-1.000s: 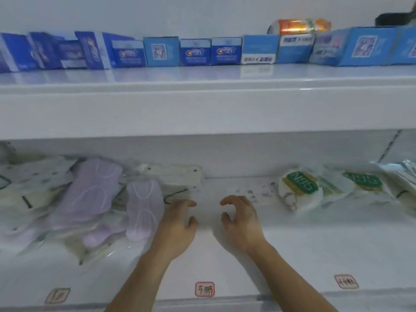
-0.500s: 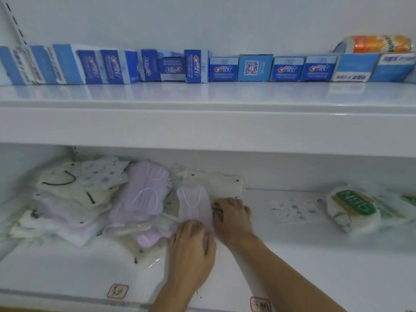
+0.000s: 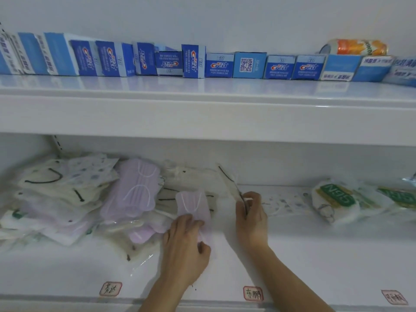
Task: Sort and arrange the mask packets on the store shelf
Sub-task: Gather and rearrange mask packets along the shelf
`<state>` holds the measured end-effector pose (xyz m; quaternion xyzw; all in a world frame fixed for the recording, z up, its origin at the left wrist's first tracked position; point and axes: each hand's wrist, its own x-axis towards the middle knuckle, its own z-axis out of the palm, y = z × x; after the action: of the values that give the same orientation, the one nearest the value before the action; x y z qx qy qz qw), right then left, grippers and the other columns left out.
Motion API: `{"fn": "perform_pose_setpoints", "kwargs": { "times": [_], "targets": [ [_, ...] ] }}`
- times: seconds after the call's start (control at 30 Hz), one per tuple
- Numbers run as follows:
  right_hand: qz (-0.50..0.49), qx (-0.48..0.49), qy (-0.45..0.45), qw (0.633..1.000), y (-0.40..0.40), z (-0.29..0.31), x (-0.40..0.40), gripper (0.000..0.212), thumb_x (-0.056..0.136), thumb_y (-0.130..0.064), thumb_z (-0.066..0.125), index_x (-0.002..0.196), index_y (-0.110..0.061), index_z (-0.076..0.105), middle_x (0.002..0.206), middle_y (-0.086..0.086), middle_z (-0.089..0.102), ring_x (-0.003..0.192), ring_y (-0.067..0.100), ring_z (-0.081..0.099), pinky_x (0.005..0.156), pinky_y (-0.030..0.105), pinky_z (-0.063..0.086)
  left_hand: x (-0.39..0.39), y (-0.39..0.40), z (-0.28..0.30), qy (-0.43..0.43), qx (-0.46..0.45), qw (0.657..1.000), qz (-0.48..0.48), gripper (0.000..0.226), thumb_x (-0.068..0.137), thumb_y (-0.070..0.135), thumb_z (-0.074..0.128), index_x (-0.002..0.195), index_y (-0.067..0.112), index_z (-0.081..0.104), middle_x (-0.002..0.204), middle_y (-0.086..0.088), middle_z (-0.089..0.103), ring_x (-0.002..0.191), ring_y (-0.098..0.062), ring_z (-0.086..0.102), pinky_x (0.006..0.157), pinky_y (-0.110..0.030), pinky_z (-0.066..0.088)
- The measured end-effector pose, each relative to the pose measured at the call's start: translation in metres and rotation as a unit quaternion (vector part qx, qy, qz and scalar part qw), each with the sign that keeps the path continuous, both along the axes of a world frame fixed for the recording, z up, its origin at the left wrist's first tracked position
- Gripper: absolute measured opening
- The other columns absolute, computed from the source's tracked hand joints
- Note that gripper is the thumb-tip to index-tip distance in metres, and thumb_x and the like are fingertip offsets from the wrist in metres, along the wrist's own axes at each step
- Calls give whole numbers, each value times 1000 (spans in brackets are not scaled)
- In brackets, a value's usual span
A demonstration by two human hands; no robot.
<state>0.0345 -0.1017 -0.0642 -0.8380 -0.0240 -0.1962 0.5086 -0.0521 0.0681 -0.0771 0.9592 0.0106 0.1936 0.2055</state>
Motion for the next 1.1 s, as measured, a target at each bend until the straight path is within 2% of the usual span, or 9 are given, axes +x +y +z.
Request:
{"fn": "perform_pose_setpoints", "kwargs": {
  "times": [0.17,0.27,0.33,0.43,0.57,0.67,0.77,1.0,1.1],
  "targets": [
    [24,-28,-41,998,13,9,1,15,99,-15,55,113,-17,53,99,1,60,85,20,55,68,30,36,-15,1,4,31,-37,993,-110,43,68,16,47,106,29,62,123,19,56,122,-3,52,101,-20,31],
    [91,-135,-65,985,42,20,9,24,99,-18,57,122,-20,55,109,4,61,90,23,58,73,33,44,-11,3,4,33,-69,992,-101,47,66,3,43,100,30,59,120,23,58,137,5,40,115,-26,20],
    [141,-268,-31,952,65,27,18,31,96,-19,57,127,-24,57,122,6,59,107,29,57,87,37,47,-7,3,1,-9,-80,994,-78,46,61,-1,44,93,27,62,105,17,61,116,-7,57,97,-26,37],
    [252,-379,75,887,87,36,28,54,88,-37,64,140,-28,50,141,2,49,128,29,46,107,43,37,-6,6,3,-39,-118,992,-31,36,61,0,44,79,26,61,89,11,61,82,-16,57,68,-34,47],
    [314,-392,103,858,95,39,39,86,66,-64,63,143,-31,44,138,-1,57,126,28,54,107,47,43,-6,10,3,-41,-180,982,-28,35,65,0,44,77,26,64,88,19,62,82,-3,58,74,-34,53],
    [310,-362,85,875,93,40,40,68,75,-52,69,137,-29,53,129,-2,65,117,27,62,98,42,50,-6,8,2,-21,-184,982,-20,31,68,4,51,80,28,66,88,20,62,85,-1,58,79,-34,53],
    [289,-330,62,896,90,36,42,42,95,-32,62,137,-26,59,128,1,69,116,26,64,96,36,51,-6,8,1,-9,-186,982,-12,29,68,8,51,81,28,67,88,20,62,86,-1,57,81,-34,53],
    [290,-263,71,917,75,33,39,30,100,-21,58,128,-22,70,118,-1,74,103,19,67,89,26,52,-2,8,0,-11,-183,983,-4,25,72,10,51,83,27,64,91,19,63,88,-3,56,80,-32,51],
    [285,-275,92,914,68,34,43,18,99,-20,55,102,-20,74,93,-2,74,81,18,66,67,25,50,-1,6,1,-10,-171,985,0,23,71,15,47,83,30,59,91,18,62,89,-11,57,79,-38,51]
  ]
}}
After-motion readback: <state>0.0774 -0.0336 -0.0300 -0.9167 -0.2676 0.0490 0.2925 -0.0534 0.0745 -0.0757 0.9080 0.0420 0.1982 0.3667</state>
